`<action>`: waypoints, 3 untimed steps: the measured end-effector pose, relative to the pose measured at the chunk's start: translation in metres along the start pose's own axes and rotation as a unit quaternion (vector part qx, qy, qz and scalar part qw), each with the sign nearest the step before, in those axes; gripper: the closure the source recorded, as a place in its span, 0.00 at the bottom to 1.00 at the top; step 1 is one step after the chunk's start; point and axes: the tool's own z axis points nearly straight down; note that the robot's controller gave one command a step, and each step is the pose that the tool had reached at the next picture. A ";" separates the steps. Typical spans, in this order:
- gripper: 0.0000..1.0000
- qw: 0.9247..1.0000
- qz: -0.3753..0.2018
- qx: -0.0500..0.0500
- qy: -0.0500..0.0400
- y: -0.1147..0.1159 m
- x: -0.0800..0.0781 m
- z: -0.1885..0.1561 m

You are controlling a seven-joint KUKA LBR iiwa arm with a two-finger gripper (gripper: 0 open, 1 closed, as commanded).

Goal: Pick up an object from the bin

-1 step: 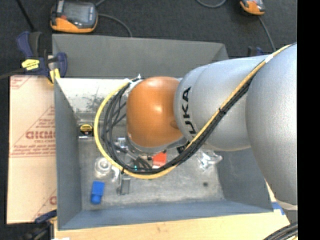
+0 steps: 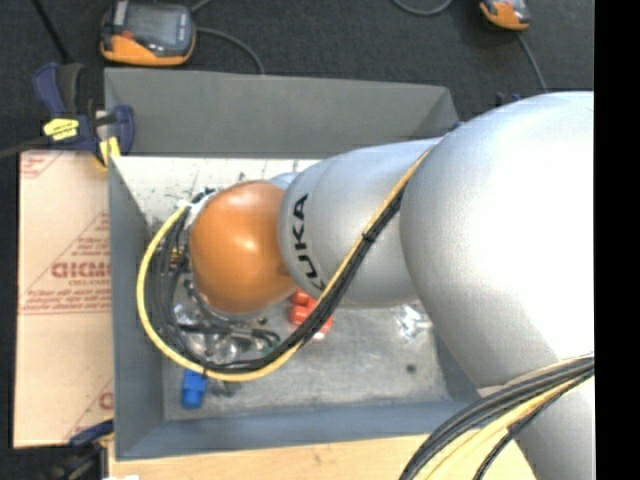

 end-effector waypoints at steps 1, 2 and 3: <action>1.00 1.000 0.003 0.000 -0.001 -0.001 -0.001 -0.002; 1.00 1.000 0.012 0.002 -0.004 0.001 0.030 -0.139; 1.00 0.980 0.201 0.000 0.001 -0.007 0.009 -0.083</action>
Offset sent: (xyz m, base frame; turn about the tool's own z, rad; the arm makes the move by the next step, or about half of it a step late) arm 0.0000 0.0000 0.0000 0.0000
